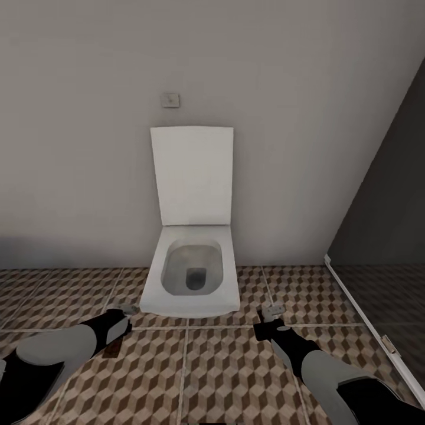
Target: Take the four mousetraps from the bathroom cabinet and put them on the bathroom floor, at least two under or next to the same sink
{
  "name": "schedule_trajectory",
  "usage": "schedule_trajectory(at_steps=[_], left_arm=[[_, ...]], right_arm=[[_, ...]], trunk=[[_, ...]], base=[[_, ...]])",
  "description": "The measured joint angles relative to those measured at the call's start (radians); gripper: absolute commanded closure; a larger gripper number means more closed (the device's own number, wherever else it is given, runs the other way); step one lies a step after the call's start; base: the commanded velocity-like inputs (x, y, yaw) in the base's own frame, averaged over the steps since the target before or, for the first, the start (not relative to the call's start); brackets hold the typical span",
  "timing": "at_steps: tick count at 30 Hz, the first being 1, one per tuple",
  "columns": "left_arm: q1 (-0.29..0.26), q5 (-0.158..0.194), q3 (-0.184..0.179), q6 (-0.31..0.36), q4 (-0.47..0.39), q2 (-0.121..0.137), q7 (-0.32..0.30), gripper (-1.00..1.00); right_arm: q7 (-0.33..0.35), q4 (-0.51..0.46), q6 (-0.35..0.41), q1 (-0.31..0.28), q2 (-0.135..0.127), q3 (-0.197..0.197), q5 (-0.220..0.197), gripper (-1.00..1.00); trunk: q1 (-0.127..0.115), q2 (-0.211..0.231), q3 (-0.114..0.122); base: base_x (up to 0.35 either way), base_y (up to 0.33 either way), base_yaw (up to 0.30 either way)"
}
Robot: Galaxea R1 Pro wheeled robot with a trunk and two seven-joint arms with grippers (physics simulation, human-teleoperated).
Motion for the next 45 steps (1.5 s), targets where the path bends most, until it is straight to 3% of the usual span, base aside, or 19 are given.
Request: schedule_trajectory(at_steps=[2, 6, 9, 15, 30, 45], left_arm=[[0.000, -0.012, -0.011, 0.000, 0.001, -0.001, 0.000, 1.00], [0.000, -0.070, -0.054, -0.002, 0.005, 0.000, -0.004, 1.00], [0.000, -0.082, -0.061, -0.017, 0.008, 0.000, -0.006, 1.00], [0.000, -0.084, -0.062, -0.063, 0.013, 0.005, -0.006, 1.00], [-0.001, -0.079, -0.055, -0.100, 0.055, 0.011, -0.004, 1.00], [-0.001, -0.078, -0.054, -0.104, 0.066, 0.006, -0.002, 1.00]], right_arm=[[-0.001, 0.000, 0.000, 0.000, 0.002, 0.000, 0.000, 1.00], [-0.003, 0.000, 0.000, 0.000, 0.002, 0.001, -0.001, 1.00], [-0.010, 0.000, 0.000, 0.000, 0.001, 0.000, -0.002, 1.00], [-0.036, 0.000, 0.000, 0.000, 0.000, -0.001, -0.003, 1.00], [-0.039, -0.002, 0.000, 0.000, -0.005, -0.001, -0.001, 1.00], [-0.039, 0.000, 0.000, 0.000, -0.004, 0.001, -0.001, 1.00]], trunk=[[0.000, 0.000, 0.000], [0.000, 0.000, 0.000], [0.000, 0.000, 0.000], [-0.001, 0.000, 0.000], [0.000, 0.000, 0.000], [0.000, 0.000, 0.000]], base=[[0.000, 0.000, 0.000], [0.050, 0.000, 0.000], [0.193, 0.000, 0.000], [0.307, 0.000, 0.000], [0.313, 0.000, 0.000], [0.028, 0.000, 0.000]])
